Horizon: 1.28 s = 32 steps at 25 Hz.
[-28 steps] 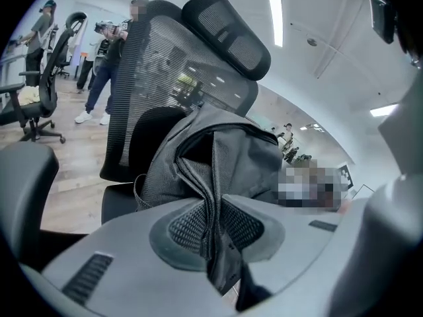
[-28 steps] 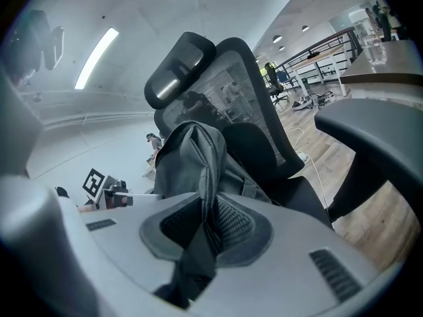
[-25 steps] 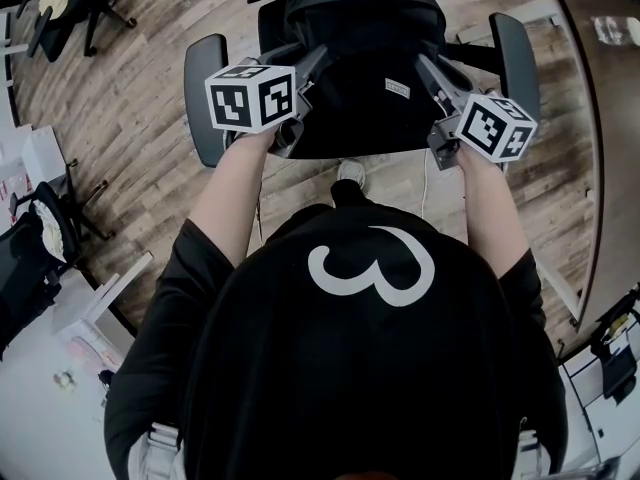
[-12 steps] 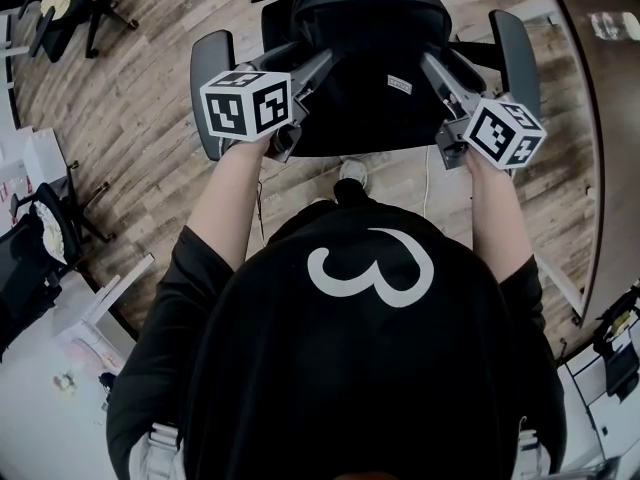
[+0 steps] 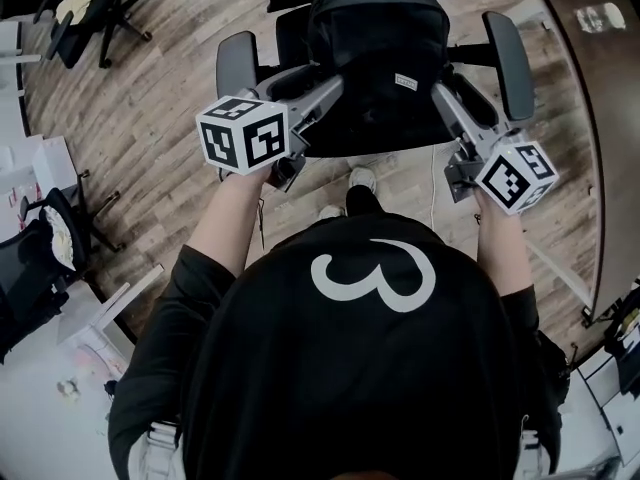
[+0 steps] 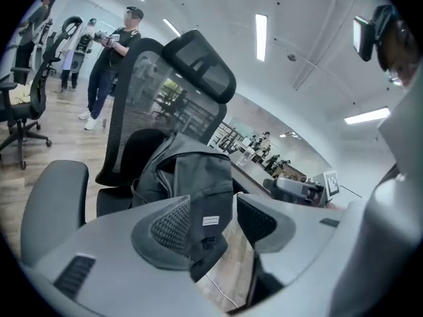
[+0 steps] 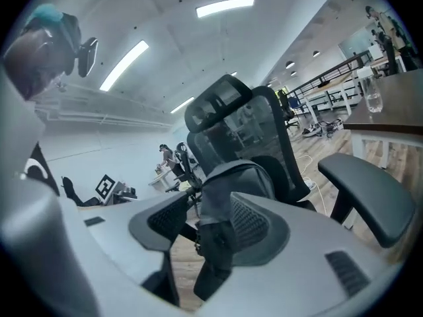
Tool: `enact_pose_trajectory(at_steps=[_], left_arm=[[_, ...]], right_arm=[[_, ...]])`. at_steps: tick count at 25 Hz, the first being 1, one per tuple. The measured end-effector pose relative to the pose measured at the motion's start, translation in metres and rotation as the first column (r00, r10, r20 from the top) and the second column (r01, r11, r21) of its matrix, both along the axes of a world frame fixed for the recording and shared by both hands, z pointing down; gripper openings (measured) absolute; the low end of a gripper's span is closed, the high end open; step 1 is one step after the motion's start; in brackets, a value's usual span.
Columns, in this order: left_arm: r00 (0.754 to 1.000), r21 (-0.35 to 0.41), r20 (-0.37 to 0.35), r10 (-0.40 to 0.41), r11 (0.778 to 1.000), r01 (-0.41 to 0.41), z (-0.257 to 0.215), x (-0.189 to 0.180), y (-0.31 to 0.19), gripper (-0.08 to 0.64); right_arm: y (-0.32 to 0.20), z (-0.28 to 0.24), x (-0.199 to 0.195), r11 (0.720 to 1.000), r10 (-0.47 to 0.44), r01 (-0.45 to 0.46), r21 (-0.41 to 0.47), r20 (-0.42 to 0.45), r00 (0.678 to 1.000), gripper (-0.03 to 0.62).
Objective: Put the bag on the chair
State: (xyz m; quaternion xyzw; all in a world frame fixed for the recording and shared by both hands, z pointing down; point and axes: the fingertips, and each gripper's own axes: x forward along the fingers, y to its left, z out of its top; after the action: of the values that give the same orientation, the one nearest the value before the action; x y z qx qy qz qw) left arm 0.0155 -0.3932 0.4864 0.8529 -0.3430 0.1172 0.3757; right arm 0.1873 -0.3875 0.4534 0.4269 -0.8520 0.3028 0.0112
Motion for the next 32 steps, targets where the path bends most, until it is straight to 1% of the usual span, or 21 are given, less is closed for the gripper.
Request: enact_pose_trajectory(at_steps=[1,5,8,9,10,11,13,17,20,23,25,28,32], left_arm=[[1.000,0.008,-0.013,0.009,1.000,-0.009,-0.009,0.000,0.008,0.224],[0.993,0.032,-0.109,0.040,0.999,-0.036,-0.051,0.000,0.037,0.222],[0.989,0.071,-0.129,0.073,0.995,-0.064,-0.078,-0.003,0.061,0.210],[0.987,0.087,-0.133,0.086,0.993,-0.075,-0.086,-0.003,0.068,0.201],[0.985,0.103,-0.139,0.097,0.991,-0.083,-0.094,-0.004,0.076,0.186],[0.983,0.119,-0.147,0.108,0.989,-0.090,-0.102,-0.005,0.084,0.168],[0.979,0.154,-0.158,0.127,0.983,-0.103,-0.117,-0.007,0.100,0.133],[0.969,0.209,-0.165,0.184,0.967,-0.148,-0.139,-0.012,0.137,0.070],[0.958,0.254,-0.149,0.246,0.946,-0.203,-0.151,-0.012,0.165,0.035],[0.947,0.283,-0.112,0.300,0.923,-0.259,-0.154,-0.013,0.190,0.025],[0.944,0.292,-0.099,0.315,0.916,-0.275,-0.155,-0.015,0.206,0.020],[0.941,0.325,-0.075,0.329,0.901,-0.289,-0.163,-0.015,0.226,0.018],[0.946,0.372,0.005,0.325,0.877,-0.303,-0.171,-0.019,0.245,0.018]], right_arm=[[0.008,-0.010,-0.004,1.000,-0.015,0.015,0.012,0.007,1.000,0.218],[0.041,-0.048,-0.021,0.995,-0.079,0.075,0.064,0.054,0.995,0.216],[0.069,-0.069,-0.040,0.989,-0.135,0.129,0.079,0.074,0.988,0.204],[0.078,-0.075,-0.046,0.986,-0.148,0.141,0.088,0.077,0.986,0.183],[0.088,-0.081,-0.052,0.984,-0.158,0.150,0.098,0.081,0.984,0.137],[0.098,-0.087,-0.058,0.981,-0.168,0.159,0.108,0.087,0.982,0.106],[0.117,-0.096,-0.072,0.975,-0.197,0.185,0.123,0.091,0.976,0.083],[0.155,-0.106,-0.098,0.962,-0.240,0.231,0.142,0.046,0.970,0.043],[0.178,-0.114,-0.106,0.962,-0.235,0.223,0.156,0.062,0.970,0.035],[0.194,-0.121,-0.107,0.971,-0.202,0.186,0.151,0.101,0.974,0.034],[0.207,-0.128,-0.110,0.973,-0.190,0.171,0.156,0.116,0.975,0.032],[0.229,-0.134,-0.114,0.971,-0.184,0.166,0.169,0.092,0.979,0.029],[0.255,-0.140,-0.122,0.970,-0.178,0.159,0.184,0.093,0.980,0.026]])
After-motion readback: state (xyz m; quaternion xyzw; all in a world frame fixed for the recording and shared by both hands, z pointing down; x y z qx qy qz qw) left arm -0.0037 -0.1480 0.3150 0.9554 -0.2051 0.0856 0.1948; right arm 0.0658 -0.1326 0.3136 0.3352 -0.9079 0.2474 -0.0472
